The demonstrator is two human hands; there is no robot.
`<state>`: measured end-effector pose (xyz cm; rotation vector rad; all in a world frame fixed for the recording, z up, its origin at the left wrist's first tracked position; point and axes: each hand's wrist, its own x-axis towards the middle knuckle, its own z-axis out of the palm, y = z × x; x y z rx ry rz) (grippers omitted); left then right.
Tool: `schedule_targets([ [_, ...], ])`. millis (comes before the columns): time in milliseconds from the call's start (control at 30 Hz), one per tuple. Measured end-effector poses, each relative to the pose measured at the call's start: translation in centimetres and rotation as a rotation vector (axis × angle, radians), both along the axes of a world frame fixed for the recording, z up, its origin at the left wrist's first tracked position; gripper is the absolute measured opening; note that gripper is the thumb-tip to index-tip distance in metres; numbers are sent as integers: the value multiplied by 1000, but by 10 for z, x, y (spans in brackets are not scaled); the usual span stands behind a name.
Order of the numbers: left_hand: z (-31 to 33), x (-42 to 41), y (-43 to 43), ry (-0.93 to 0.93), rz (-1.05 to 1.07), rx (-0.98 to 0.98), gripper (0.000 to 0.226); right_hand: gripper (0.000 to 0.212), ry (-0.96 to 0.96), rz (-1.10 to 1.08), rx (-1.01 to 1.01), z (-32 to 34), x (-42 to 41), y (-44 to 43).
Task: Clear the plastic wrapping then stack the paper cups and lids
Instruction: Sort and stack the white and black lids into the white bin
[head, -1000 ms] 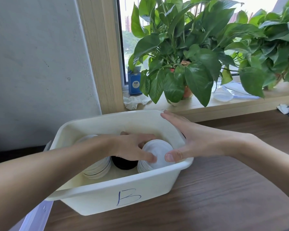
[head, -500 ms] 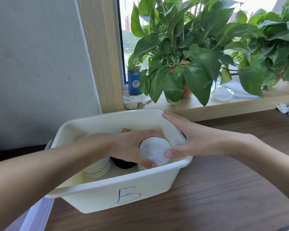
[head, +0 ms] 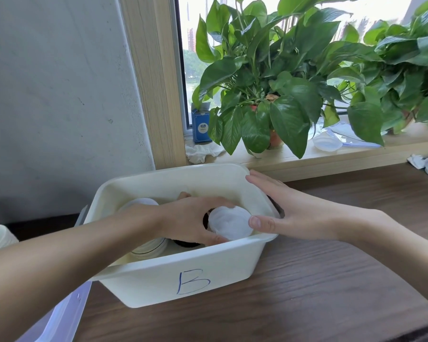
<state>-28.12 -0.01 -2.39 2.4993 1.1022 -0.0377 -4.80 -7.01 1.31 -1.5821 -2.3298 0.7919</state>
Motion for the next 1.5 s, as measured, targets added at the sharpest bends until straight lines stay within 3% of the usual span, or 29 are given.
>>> schedule_targets([
  [300,-4,2,-3,2,-6,59,58,103,7,-11,5,-4,0,-2],
  [700,23,-13,-22,-81,144,50,54,104,79,-51,-5,-5,-4,-21],
  [800,40,-33,-39,-104,199,75,63,112,105,-57,-4,-7,-9,-29],
  [933,53,-66,-69,84,251,289,82,113,153,-98,20,-11,-18,-33],
  [1067,48,-98,-100,86,389,283,96,106,172,-119,40,-13,-24,-33],
  [1200,36,-112,-121,42,503,282,95,105,204,-128,47,-14,-35,-30],
  [1367,28,-115,-119,-138,595,318,81,108,221,-154,78,-13,-52,-20],
  [1500,25,-121,-103,-124,624,306,90,111,270,-179,93,-18,-59,-11],
])
